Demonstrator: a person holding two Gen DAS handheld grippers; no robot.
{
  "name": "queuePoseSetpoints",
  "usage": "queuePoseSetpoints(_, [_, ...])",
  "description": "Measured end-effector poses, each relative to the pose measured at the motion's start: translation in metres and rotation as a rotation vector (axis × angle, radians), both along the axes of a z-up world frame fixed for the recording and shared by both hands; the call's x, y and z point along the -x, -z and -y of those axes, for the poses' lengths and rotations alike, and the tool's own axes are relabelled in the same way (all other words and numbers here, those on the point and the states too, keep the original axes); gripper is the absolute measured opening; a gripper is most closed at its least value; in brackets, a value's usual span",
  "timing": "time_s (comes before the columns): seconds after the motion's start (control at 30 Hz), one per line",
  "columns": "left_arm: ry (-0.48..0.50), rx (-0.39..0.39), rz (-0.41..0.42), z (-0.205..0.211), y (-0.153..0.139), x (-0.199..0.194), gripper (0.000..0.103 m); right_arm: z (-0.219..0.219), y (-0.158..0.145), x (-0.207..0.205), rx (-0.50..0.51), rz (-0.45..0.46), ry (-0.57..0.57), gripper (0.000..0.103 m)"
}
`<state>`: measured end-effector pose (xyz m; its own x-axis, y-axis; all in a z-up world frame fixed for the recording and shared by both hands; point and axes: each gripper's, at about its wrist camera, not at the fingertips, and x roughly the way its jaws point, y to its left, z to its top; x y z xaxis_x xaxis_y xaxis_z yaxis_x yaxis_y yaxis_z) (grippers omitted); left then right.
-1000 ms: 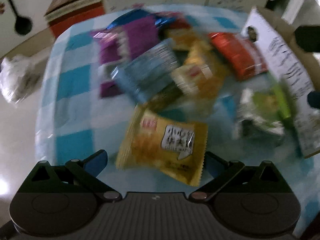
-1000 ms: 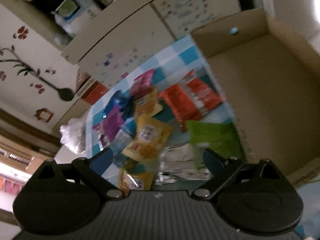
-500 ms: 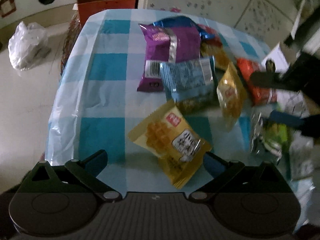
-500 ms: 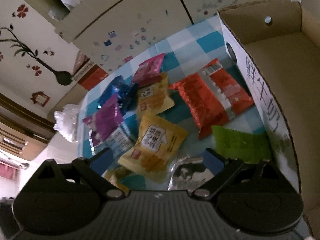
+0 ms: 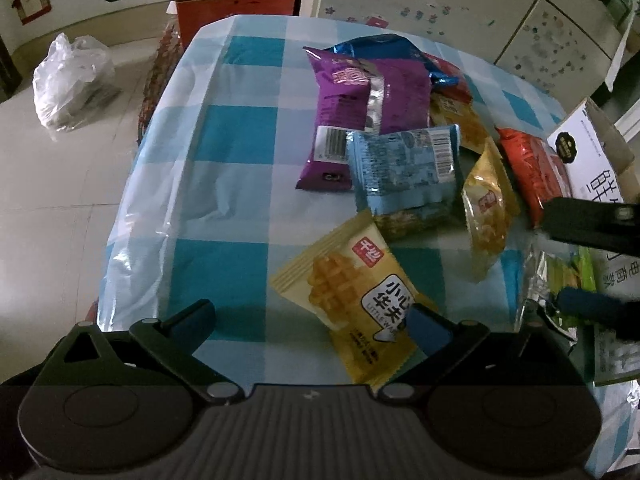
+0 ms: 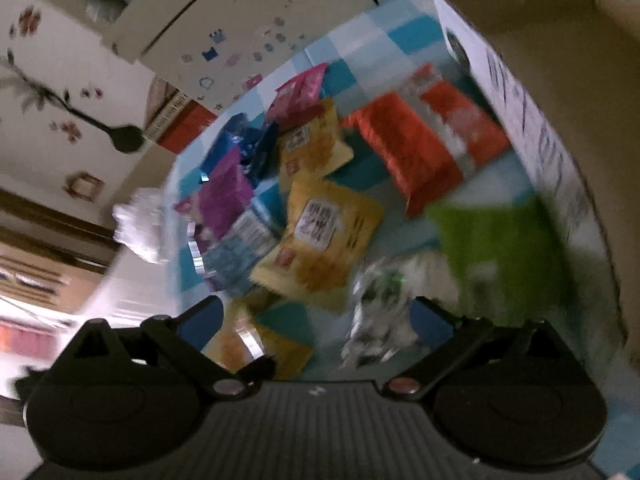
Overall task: Organize snacks
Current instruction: 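Move the right tool toward the silver foil packet while the left tool approaches the yellow waffle packet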
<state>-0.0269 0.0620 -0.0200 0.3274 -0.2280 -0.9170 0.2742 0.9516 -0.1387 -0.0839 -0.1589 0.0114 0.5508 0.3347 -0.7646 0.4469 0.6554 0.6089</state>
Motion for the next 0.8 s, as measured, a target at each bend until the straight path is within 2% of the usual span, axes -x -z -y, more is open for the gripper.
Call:
queuePoseSetpoints(0.03, [-0.004,0.003,0.004,0.000,0.000,0.000,0.103,0.002,-0.001,0.003,-0.014,0.019,0.012,0.100])
queuePoseSetpoints(0.17, [-0.007,0.026,0.030,0.001,-0.005,0.001,0.103,0.001,-0.012,-0.002,0.195,0.065,0.015,0.100])
queuePoseSetpoints(0.3, [-0.011,0.036,0.033,0.004,-0.005,-0.001,0.103,0.002,-0.006,-0.012,0.208,0.087,0.009,0.100])
queuePoseSetpoints(0.43, [-0.030,0.041,0.034,0.006,-0.003,-0.006,0.103,-0.002,0.003,-0.024,0.264,0.065,0.002,0.099])
queuePoseSetpoints(0.6, [-0.026,0.028,0.029,0.011,-0.001,-0.008,0.103,-0.001,0.010,-0.024,0.200,0.008,0.029,0.100])
queuePoseSetpoints(0.67, [-0.024,0.002,0.028,0.009,0.001,-0.009,0.103,-0.001,0.011,-0.020,0.127,-0.026,0.016,0.100])
queuePoseSetpoints(0.8, [-0.044,0.007,0.011,-0.001,0.001,-0.009,0.103,0.001,0.014,0.000,-0.032,-0.066,0.041,0.099])
